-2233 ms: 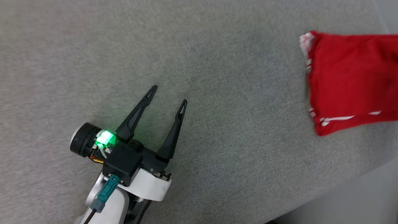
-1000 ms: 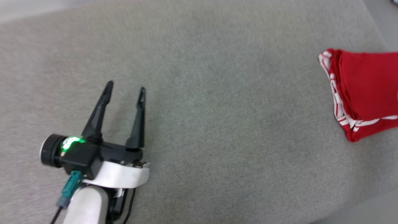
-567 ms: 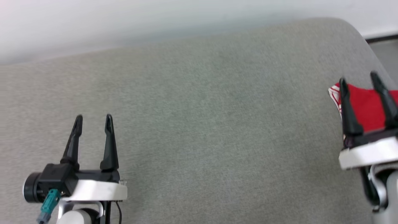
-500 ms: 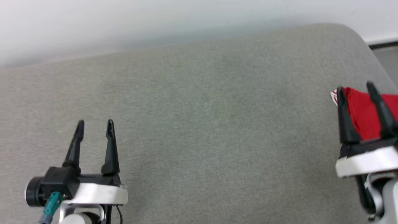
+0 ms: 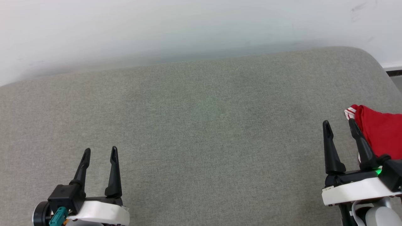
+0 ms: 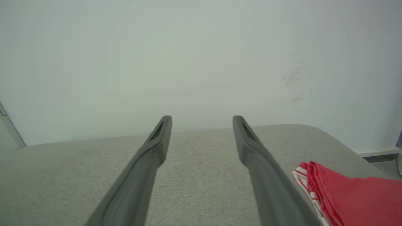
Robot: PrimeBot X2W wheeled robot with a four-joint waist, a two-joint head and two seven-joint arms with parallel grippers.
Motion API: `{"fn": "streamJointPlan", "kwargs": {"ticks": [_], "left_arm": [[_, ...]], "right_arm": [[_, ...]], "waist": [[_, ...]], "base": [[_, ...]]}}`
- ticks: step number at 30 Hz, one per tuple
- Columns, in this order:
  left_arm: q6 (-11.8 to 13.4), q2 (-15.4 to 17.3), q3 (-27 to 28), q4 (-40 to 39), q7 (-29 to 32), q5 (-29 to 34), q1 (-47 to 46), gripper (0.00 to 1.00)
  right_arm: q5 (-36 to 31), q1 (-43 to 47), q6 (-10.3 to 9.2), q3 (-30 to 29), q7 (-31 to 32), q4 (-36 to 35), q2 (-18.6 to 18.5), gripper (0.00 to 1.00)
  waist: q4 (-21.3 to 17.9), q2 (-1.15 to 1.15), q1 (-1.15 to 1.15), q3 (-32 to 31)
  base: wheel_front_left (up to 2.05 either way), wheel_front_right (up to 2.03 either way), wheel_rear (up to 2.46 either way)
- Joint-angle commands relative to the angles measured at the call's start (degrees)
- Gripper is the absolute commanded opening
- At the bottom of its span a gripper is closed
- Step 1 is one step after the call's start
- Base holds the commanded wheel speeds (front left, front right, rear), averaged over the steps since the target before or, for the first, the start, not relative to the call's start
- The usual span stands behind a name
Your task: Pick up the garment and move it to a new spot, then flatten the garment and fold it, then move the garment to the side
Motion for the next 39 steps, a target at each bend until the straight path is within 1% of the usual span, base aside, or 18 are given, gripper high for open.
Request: {"fn": "streamJointPlan", "kwargs": {"ticks": [1,4,10,13,15,30,33,34,37,39], "left_arm": [[-0.21,-0.09,0.39,0.22,-0.12,-0.05,0.51,1.00],[-0.41,-0.27,0.48,0.33,-0.12,0.81,0.62,1.00],[-0.91,-0.41,0.57,0.08,-0.12,0.20,0.93,1.00],[-1.20,-0.46,0.95,-0.14,-0.12,-1.83,0.89,1.00],[-1.37,-0.49,1.00,-0.55,-0.12,-1.79,0.93,1.00],[-1.41,-0.49,1.01,-0.54,-0.12,-3.46,1.33,1.00],[-1.03,-0.49,1.52,-0.60,-0.12,-3.89,1.28,1.00],[-1.17,-0.48,1.40,-0.35,0.01,-3.86,0.74,0.00],[-1.16,-0.63,1.41,1.31,0.34,-4.32,0.89,0.00],[-1.18,-0.62,1.56,1.83,1.07,-6.58,0.47,0.00]], "right_arm": [[0.60,0.60,-0.02,-0.06,-0.39,0.32,0.34,1.00],[0.59,0.67,-0.02,0.04,-0.65,1.07,0.55,1.00],[0.26,0.09,-0.02,0.66,-0.98,2.19,0.59,1.00],[0.52,-0.24,-0.02,0.79,-1.02,2.65,0.61,1.00],[0.83,-0.32,-0.02,0.82,-1.05,2.95,0.60,1.00],[1.36,-0.20,-0.02,1.24,-1.08,3.12,0.00,1.00],[1.49,-0.18,-0.02,1.32,-1.03,3.04,-0.08,1.00],[1.38,0.08,0.00,1.27,-0.86,3.34,0.24,0.00],[1.86,0.67,0.00,1.46,-0.63,4.63,0.38,0.00],[4.17,0.71,0.00,1.39,-0.19,4.69,0.43,0.00]], "waist": [[0.12,0.00,0.01,-0.21],[0.27,0.00,0.01,-0.41],[0.24,0.00,0.01,-0.43],[0.16,0.00,0.01,-0.47],[0.10,0.00,0.01,-0.58],[-0.24,0.00,0.01,-1.09],[-0.21,0.00,0.01,-1.09],[-0.22,0.00,0.01,-1.09],[-0.21,0.00,0.01,-1.11],[-0.12,0.00,0.01,-1.17]], "base": [[0.00,0.00,0.00],[0.00,0.00,0.00],[0.00,0.00,0.00],[0.00,0.00,0.00],[0.00,0.00,0.00],[0.00,0.00,0.00],[0.00,0.00,0.00],[0.00,0.00,0.00],[0.00,0.00,0.00],[0.00,0.00,0.00]]}}
